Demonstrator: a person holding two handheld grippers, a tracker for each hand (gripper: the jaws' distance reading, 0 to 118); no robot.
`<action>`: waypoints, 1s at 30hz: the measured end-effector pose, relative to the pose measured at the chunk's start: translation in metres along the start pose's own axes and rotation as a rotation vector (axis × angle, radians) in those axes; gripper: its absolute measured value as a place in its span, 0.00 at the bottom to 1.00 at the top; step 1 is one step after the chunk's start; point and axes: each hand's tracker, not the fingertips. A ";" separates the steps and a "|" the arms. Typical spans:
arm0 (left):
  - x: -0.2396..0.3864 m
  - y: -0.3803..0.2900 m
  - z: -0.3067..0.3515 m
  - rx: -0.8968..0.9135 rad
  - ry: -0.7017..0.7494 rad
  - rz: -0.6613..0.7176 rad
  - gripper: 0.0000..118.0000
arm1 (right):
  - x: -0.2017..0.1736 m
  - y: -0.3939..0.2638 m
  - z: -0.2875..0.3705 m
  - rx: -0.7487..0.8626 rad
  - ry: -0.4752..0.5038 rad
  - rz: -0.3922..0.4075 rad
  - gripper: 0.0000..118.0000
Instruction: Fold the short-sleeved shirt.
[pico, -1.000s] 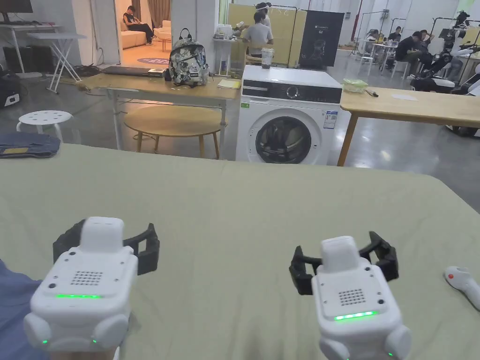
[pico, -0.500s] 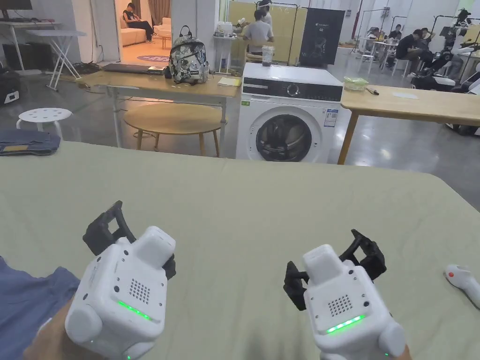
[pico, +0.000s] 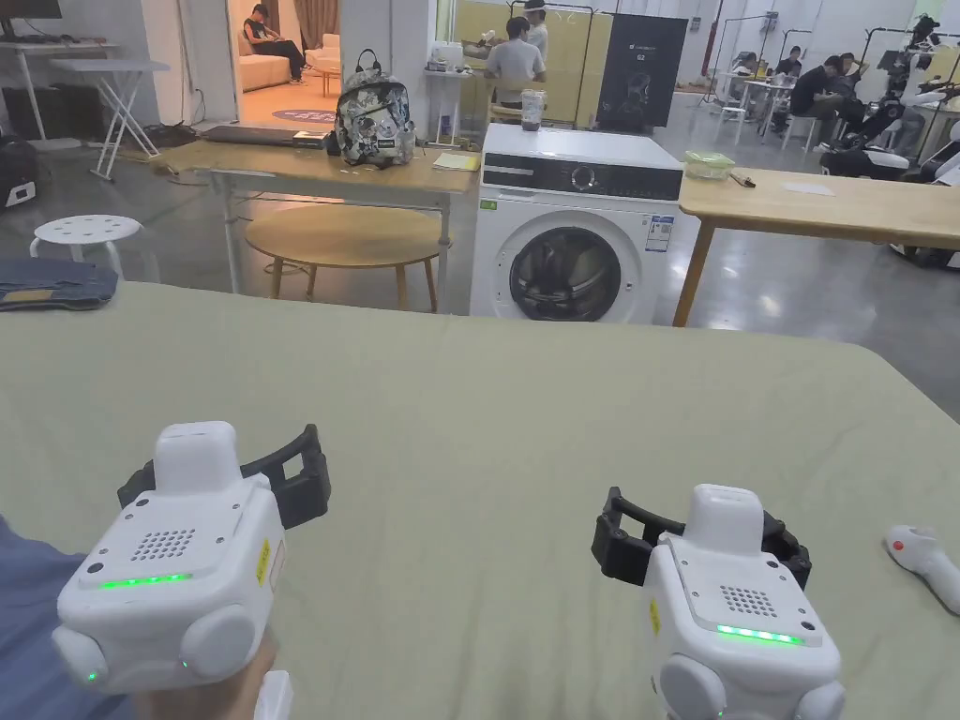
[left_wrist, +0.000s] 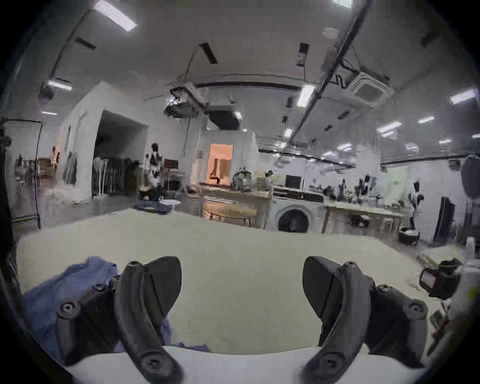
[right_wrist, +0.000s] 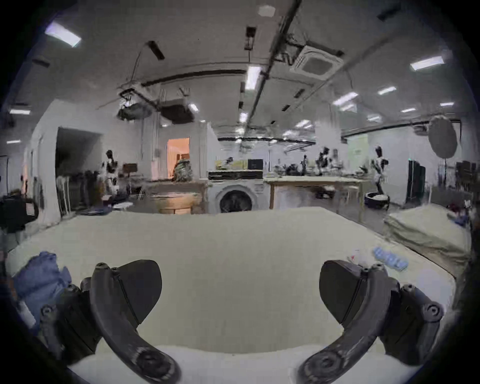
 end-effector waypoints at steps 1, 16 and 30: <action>0.001 0.000 0.001 0.003 -0.002 -0.006 0.83 | 0.000 0.001 0.000 0.005 0.000 0.002 1.00; 0.023 0.009 0.015 0.083 0.011 -0.235 0.30 | -0.009 0.005 0.007 0.033 -0.033 0.053 0.33; 0.024 0.018 0.009 0.003 -0.029 -0.218 0.02 | -0.009 0.013 0.008 0.003 -0.024 0.041 0.00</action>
